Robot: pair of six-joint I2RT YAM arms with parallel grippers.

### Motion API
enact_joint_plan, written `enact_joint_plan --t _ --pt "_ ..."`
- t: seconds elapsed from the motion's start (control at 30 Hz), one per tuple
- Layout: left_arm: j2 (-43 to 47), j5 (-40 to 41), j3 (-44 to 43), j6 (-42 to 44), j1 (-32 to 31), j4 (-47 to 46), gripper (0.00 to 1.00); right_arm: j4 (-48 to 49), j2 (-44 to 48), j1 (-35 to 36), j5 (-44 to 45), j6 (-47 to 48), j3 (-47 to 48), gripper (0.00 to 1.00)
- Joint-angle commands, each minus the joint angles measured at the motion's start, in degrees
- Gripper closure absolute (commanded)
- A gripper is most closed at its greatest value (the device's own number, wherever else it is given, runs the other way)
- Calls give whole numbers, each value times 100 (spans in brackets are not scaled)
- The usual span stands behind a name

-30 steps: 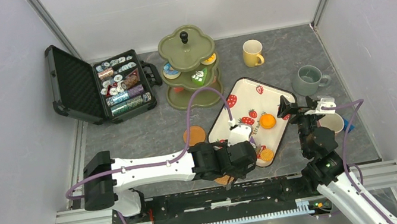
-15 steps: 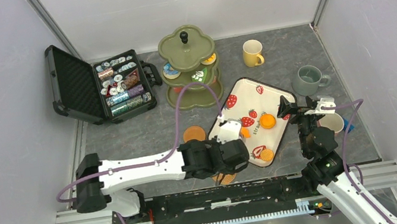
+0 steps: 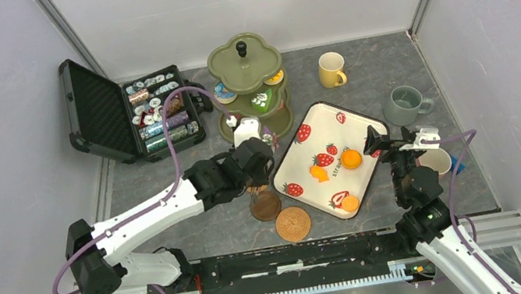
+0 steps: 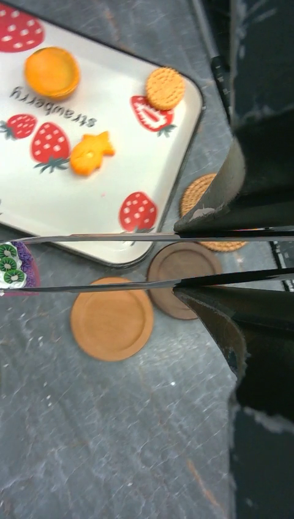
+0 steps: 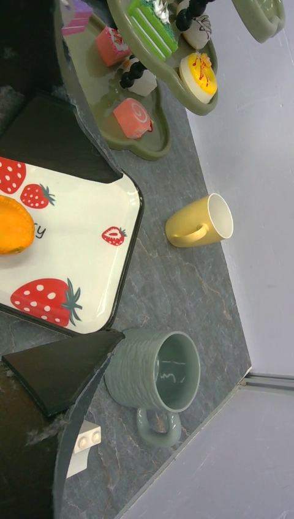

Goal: Serve the afternoon tea

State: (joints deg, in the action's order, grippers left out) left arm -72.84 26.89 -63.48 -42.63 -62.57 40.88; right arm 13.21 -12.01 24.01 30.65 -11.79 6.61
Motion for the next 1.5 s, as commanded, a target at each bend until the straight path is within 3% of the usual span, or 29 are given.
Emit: enact_joint_plan --t 0.0,0.13,0.6,1.47 --pt "-178 204 94 690 376 -1123 61 164 -46 34 21 -38 15 2" --pt "-628 336 -65 949 562 -1576 61 150 -96 34 17 -37 41 2" --pt "-1862 13 -586 624 1082 -2236 61 146 -28 33 50 -41 24 2" --pt "-2712 -451 -1101 97 1601 -2738 54 159 -46 33 32 -54 16 2"
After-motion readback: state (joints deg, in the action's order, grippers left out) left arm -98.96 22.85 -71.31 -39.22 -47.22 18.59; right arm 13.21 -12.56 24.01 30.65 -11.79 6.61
